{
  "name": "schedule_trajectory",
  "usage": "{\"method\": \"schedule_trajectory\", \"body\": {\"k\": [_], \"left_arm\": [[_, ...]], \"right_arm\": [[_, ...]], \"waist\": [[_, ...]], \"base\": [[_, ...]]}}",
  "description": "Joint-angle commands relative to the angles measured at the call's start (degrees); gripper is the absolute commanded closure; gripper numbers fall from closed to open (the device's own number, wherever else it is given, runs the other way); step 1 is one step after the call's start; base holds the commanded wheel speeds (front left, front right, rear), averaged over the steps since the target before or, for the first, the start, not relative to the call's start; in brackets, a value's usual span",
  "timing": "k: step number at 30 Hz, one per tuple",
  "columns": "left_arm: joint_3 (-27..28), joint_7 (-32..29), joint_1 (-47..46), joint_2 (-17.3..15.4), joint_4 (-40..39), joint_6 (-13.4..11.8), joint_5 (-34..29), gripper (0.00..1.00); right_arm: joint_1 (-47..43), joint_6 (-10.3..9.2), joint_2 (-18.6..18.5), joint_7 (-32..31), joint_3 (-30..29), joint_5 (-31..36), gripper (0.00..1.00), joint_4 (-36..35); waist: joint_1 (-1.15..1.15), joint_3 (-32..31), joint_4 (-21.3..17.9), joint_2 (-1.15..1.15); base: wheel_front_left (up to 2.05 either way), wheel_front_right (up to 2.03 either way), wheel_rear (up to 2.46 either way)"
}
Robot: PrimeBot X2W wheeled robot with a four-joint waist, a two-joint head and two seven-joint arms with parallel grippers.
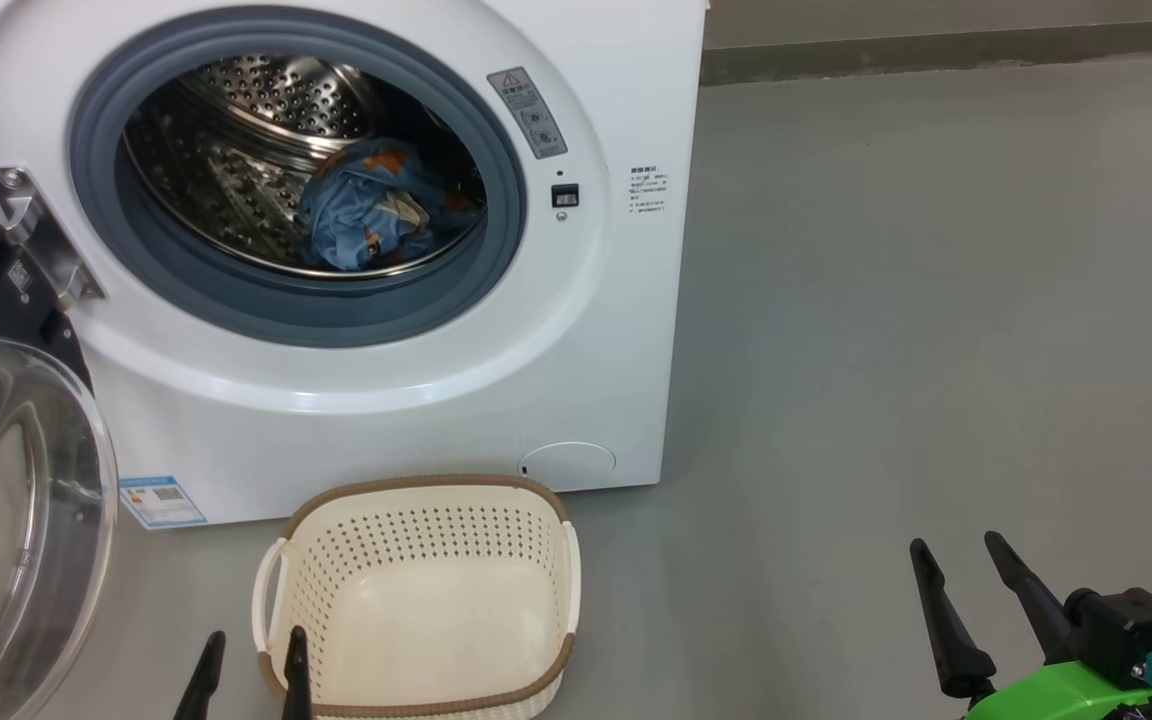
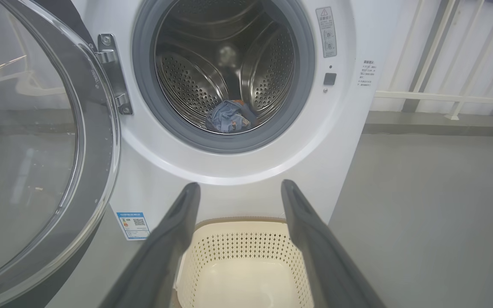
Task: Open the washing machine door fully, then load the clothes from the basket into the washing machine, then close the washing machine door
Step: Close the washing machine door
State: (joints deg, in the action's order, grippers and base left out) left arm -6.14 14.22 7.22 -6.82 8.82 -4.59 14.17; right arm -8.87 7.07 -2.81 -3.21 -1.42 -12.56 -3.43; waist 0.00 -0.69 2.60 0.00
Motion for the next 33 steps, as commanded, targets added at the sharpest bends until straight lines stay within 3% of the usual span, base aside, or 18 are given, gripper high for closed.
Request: {"method": "schedule_trajectory", "body": {"k": [1, 7, 15, 28, 33], "left_arm": [[1.66, 0.78, -2.03, -0.74, -1.72, -0.24, -0.44, 0.0], [1.43, 0.77, -2.38, -0.71, -1.63, -0.55, -0.46, 0.0], [1.52, 0.77, -1.62, -1.17, -2.46, -1.28, -0.7, 0.0], [0.97, 0.61, -0.15, -1.41, -3.55, -1.94, -0.55, 0.0], [2.22, 0.67, 0.84, -1.09, -4.57, -2.87, 0.23, 0.0]], "right_arm": [[1.2, 0.42, -0.69, 0.29, 1.11, 0.22, 0.0, -1.65], [0.55, 0.42, -0.66, 0.45, 0.01, 0.3, 0.0, -1.9], [0.74, 0.42, -1.29, 0.19, -0.2, 0.4, 0.0, -2.44], [0.32, 0.42, -1.62, -0.32, 0.62, 0.11, 0.0, -1.95], [2.15, 0.42, -2.22, -1.14, 2.65, 0.1, 0.0, -1.98]], "waist": [[0.0, 0.04, 0.07, 0.0], [0.0, -0.05, 2.4, 0.0], [0.0, -0.22, 8.82, 0.0], [0.0, -1.29, 24.92, 0.0], [0.0, 0.24, 27.14, 0.0]], "base": [[0.0, 0.0, 0.0], [0.0, 0.0, 0.0], [0.0, 0.0, 0.0], [0.0, 0.0, 0.0], [0.0, 0.0, 0.0]]}}
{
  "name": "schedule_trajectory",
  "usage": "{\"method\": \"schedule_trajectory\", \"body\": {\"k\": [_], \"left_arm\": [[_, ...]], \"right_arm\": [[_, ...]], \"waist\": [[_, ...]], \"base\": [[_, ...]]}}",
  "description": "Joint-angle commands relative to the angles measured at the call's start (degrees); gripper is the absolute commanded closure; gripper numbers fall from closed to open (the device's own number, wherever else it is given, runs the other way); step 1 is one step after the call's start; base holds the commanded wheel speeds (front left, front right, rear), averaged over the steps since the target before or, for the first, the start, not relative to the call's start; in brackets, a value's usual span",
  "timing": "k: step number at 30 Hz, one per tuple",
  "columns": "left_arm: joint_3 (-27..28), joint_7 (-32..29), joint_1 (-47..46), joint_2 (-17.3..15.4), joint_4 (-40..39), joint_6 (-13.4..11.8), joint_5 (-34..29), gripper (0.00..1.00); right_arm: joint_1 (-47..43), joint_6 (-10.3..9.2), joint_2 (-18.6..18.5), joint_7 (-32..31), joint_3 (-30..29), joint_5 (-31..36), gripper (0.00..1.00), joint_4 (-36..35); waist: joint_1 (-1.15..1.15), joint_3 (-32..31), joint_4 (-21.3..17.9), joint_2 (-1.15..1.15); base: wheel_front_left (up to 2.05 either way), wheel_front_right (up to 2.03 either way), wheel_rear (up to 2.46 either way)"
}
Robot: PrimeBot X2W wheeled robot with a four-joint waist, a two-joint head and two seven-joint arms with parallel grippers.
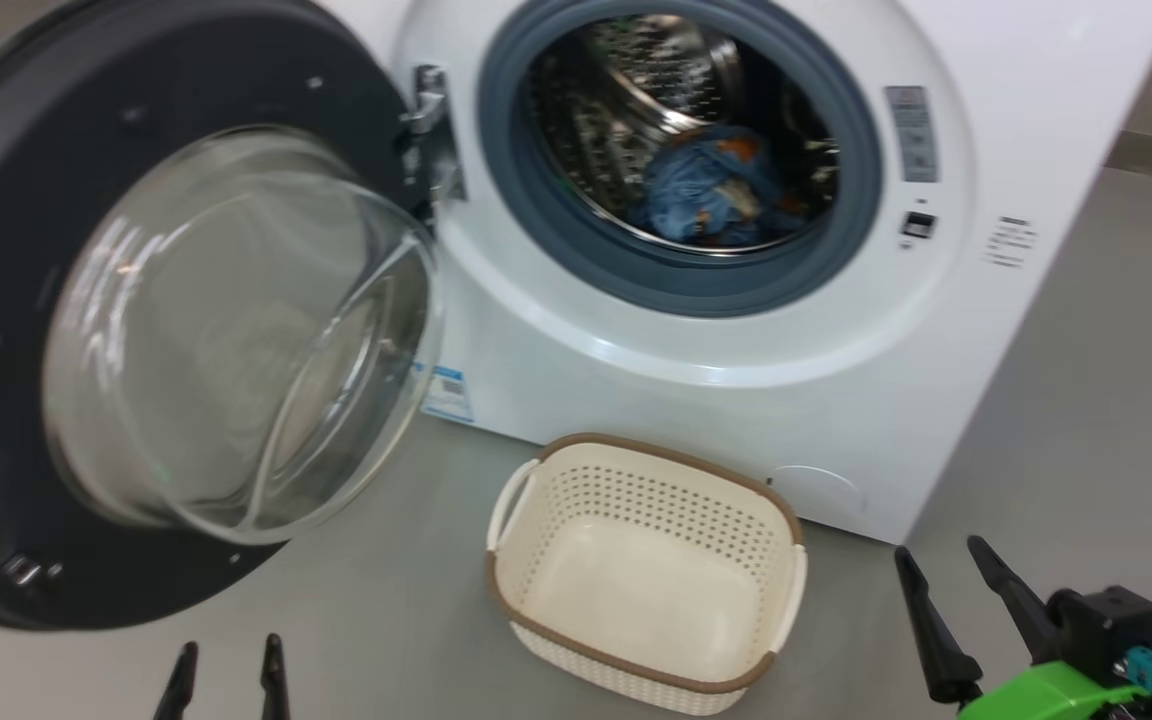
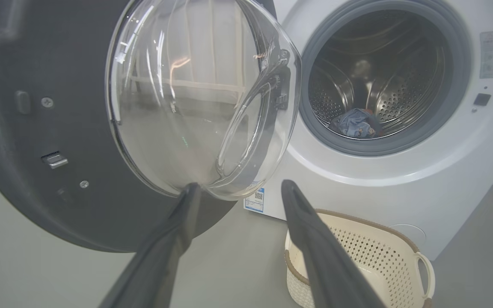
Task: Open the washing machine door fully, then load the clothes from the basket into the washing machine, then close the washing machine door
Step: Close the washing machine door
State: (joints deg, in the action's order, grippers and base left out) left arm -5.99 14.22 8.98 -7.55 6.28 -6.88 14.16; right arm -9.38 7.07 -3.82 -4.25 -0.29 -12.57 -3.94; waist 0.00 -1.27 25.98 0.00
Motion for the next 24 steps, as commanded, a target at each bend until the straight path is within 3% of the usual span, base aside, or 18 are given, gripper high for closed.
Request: {"method": "schedule_trajectory", "body": {"k": [1, 15, 17, 18, 24], "left_arm": [[2.38, 0.69, -0.64, -0.22, -2.32, -0.82, 0.35, 0.0], [6.84, 0.77, 2.37, 2.4, -8.95, -2.02, 0.05, 0.01], [7.38, 0.77, 2.68, 2.73, -10.18, -1.94, -0.3, 0.55], [7.76, 0.77, 2.65, 2.88, -11.17, -1.84, -0.51, 1.0], [10.72, 0.77, 1.77, 3.64, -19.78, -0.24, -1.22, 1.0]], "right_arm": [[3.25, 0.42, -1.46, -0.28, 2.04, 0.01, 0.0, -1.26], [8.87, 0.42, -3.57, -0.12, 6.58, -1.8, 0.0, 2.54], [9.34, 0.42, -3.8, -0.06, 6.87, -1.94, 0.0, 2.85], [9.53, 0.42, -3.88, -0.03, 6.99, -2.03, 0.0, 3.01], [10.45, 0.42, -4.48, -0.1, 7.38, -2.48, 0.0, 3.51]], "waist": [[0.0, 1.07, 3.92, 0.0], [0.0, 2.66, 4.87, 0.0], [0.0, 2.73, 4.89, 0.0], [0.0, 2.72, 4.9, 0.0], [0.0, 2.96, 4.91, 0.0]], "base": [[0.0, 0.0, 0.0], [0.0, 0.0, 0.0], [0.0, 0.0, 0.0], [0.0, 0.0, 0.0], [0.0, 0.0, 0.0]]}}
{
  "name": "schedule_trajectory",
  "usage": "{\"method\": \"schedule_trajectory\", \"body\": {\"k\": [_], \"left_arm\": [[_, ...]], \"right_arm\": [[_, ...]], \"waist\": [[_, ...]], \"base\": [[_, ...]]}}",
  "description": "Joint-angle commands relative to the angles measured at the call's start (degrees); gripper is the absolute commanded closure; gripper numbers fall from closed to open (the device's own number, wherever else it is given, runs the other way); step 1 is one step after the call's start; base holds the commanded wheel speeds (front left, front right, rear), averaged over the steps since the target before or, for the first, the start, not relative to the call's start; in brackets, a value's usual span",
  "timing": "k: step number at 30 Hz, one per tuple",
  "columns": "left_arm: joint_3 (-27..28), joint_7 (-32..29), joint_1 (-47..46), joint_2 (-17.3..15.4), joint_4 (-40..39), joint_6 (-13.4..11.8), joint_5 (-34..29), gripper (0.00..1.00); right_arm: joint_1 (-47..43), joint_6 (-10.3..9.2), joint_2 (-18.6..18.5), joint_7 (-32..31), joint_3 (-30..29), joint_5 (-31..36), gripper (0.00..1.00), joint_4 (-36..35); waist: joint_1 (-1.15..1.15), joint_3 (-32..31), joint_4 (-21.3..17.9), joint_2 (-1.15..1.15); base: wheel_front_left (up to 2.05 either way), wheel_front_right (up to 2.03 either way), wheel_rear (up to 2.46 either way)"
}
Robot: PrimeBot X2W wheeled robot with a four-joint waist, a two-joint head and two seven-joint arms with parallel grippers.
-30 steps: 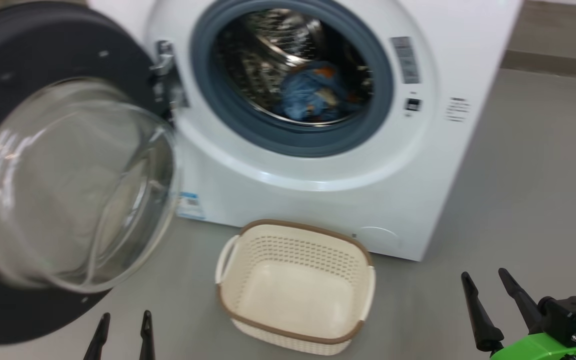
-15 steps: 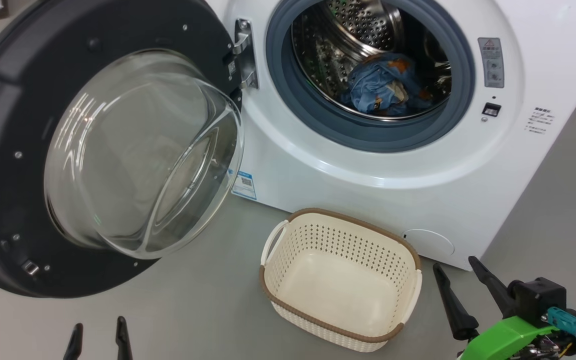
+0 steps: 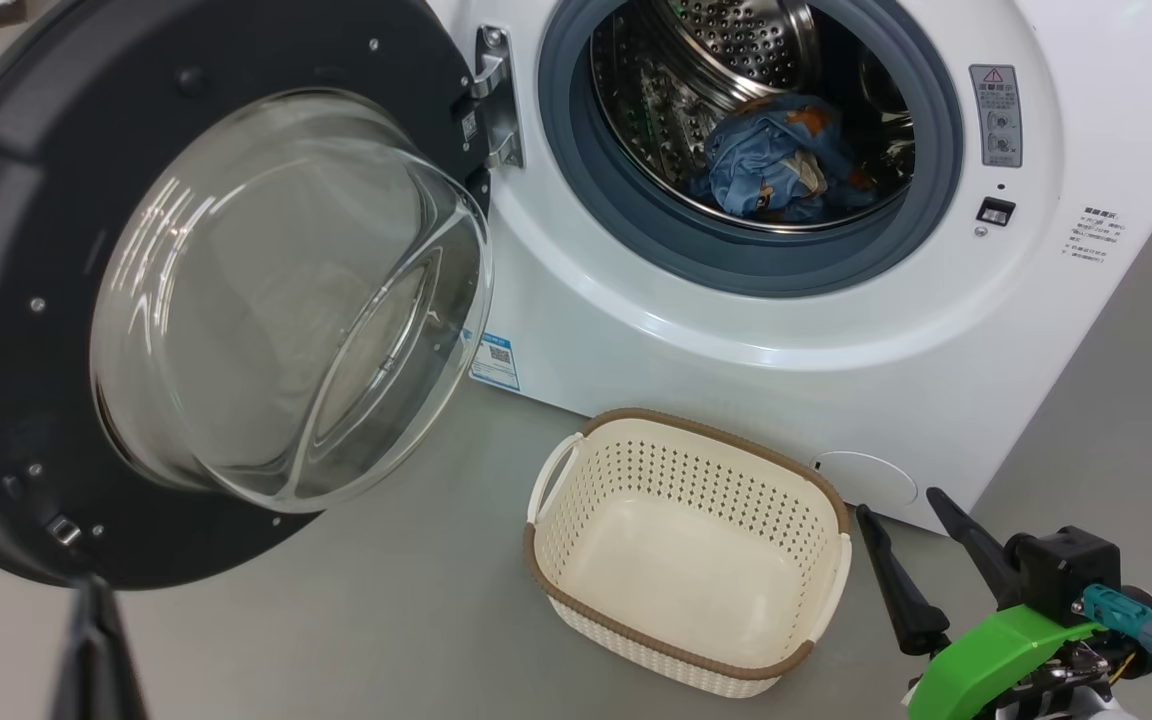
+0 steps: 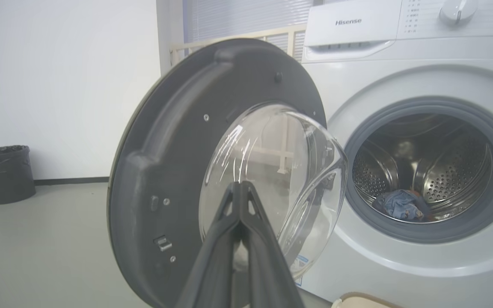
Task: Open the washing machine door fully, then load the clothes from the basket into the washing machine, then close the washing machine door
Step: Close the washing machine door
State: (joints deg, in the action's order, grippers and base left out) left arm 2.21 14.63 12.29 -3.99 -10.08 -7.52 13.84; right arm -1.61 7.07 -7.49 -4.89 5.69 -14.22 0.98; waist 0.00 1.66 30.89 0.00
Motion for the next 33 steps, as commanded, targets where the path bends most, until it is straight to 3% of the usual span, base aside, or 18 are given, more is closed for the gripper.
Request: {"method": "schedule_trajectory", "body": {"k": [1, 6, 10, 13, 18, 23, 24, 33], "left_arm": [[3.22, 0.36, -2.08, 0.12, -5.72, 0.83, -1.15, 1.0], [6.72, 0.37, -5.79, -1.14, -14.19, 2.84, -1.88, 1.0], [10.3, 0.26, -13.48, -6.17, -17.84, 5.27, -1.2, 1.0], [12.07, -2.89, -22.32, -10.71, -15.4, 7.42, 2.37, 1.0], [12.61, -9.63, -39.02, -17.43, -1.65, 11.11, 10.12, 1.0], [11.33, -14.87, -51.69, -21.17, 18.2, 13.08, 16.04, 1.0], [10.65, -16.53, -55.18, -22.06, 25.1, 13.56, 17.6, 1.0], [9.75, -25.32, -63.32, -25.73, 47.49, 14.53, 23.35, 1.0]], "right_arm": [[2.78, 0.42, -0.87, 0.53, 1.4, -0.93, 0.0, -1.37], [2.97, 0.42, -0.73, 0.32, 1.48, -1.51, 0.0, -1.3], [3.11, 0.42, -0.29, 0.46, 1.68, -2.5, 0.0, -1.17], [2.75, 0.42, 0.19, 1.03, 1.3, -3.05, 0.0, -1.09], [0.65, 0.42, 1.18, 2.07, -0.43, -3.19, 0.0, -1.22], [-2.39, 0.42, 2.6, 3.03, -2.49, -3.3, 0.0, -1.69], [-3.76, 0.42, 3.08, 3.24, -3.42, -3.29, 0.0, -2.0], [-7.45, 0.42, 4.25, 2.86, -5.15, -3.05, 0.0, -3.72]], "waist": [[0.0, 0.02, 0.0, 0.0], [0.0, -0.05, -0.04, 0.0], [0.0, -0.33, -0.19, 0.0], [0.0, -0.83, -0.42, 0.0], [0.0, -1.53, -1.02, 0.0], [0.0, -2.63, -1.82, 0.0], [0.0, -2.95, -2.01, 0.0], [0.0, -3.34, -3.03, 0.0]], "base": [[0.0, 0.0, 0.0], [0.0, 0.0, 0.0], [0.0, 0.0, 0.0], [0.0, 0.0, 0.0], [0.0, 0.0, 0.0], [0.0, 0.0, 0.0], [0.0, 0.0, 0.0], [0.0, 0.0, 0.0]]}}
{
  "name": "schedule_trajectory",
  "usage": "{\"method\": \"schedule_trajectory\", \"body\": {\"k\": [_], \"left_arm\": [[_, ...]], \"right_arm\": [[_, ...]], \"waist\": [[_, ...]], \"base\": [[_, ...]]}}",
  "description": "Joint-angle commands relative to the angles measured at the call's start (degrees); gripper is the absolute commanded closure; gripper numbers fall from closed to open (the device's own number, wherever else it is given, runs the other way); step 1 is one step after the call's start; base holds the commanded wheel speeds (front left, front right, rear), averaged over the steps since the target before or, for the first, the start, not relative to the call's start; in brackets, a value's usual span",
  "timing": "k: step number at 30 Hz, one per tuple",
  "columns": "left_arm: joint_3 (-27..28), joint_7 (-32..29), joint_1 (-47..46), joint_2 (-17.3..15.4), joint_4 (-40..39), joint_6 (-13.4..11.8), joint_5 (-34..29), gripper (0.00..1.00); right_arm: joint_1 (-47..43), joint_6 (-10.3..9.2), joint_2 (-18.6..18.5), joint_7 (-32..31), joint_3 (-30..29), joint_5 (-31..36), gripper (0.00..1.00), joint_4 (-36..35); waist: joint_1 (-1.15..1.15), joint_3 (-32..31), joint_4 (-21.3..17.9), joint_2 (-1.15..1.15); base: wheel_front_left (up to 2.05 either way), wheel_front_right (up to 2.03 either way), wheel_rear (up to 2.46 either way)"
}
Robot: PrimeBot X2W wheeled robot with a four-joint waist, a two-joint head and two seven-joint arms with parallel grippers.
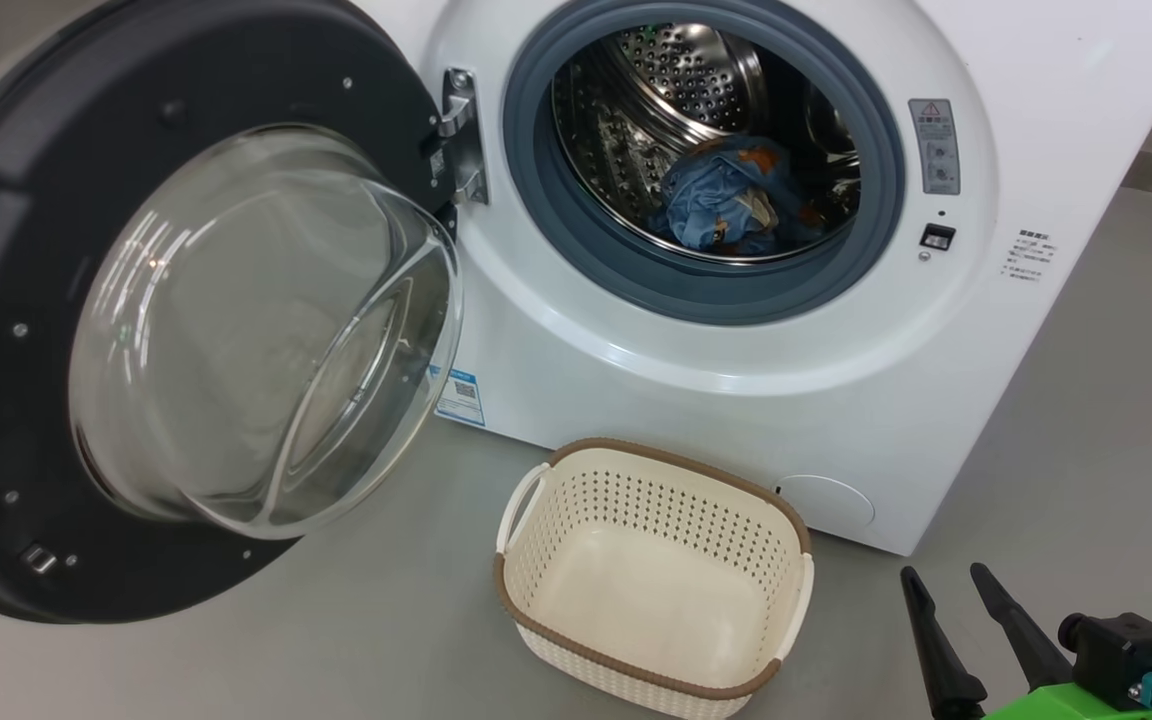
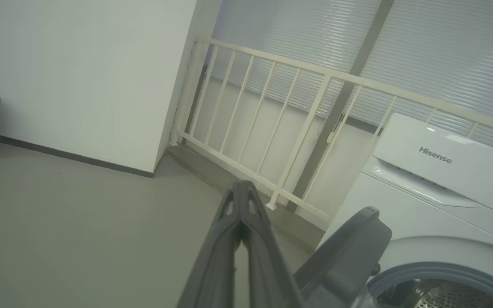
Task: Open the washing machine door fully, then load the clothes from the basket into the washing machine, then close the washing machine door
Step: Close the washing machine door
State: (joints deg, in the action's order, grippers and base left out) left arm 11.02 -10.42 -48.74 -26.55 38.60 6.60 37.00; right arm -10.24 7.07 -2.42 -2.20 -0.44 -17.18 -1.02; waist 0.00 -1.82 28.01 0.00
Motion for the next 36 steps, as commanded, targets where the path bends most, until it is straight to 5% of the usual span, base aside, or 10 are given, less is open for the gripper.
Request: {"method": "schedule_trajectory", "body": {"k": [1, 18, 36], "left_arm": [[1.1, -1.41, -2.85, -3.44, 0.73, 0.48, 1.12, 1.0], [2.1, -16.28, -3.18, -5.55, 14.46, 0.83, 10.11, 1.0], [-0.17, -29.89, 1.79, -5.02, 8.82, 0.88, 20.66, 1.0]], "right_arm": [[1.15, 0.42, -0.76, 0.1, 0.93, -0.09, 0.0, -1.84], [1.51, 0.42, -0.48, -0.63, 0.95, -0.65, 0.0, -1.58], [2.24, 0.42, -0.46, -0.75, 0.35, -0.89, 0.0, -1.29]], "waist": [[0.0, 0.22, -0.24, 0.0], [0.0, 1.5, -0.97, 0.0], [0.0, 2.69, -1.22, 0.0]], "base": [[0.0, 0.0, 0.0], [0.0, 0.0, 0.0], [0.0, 0.0, 0.0]]}}
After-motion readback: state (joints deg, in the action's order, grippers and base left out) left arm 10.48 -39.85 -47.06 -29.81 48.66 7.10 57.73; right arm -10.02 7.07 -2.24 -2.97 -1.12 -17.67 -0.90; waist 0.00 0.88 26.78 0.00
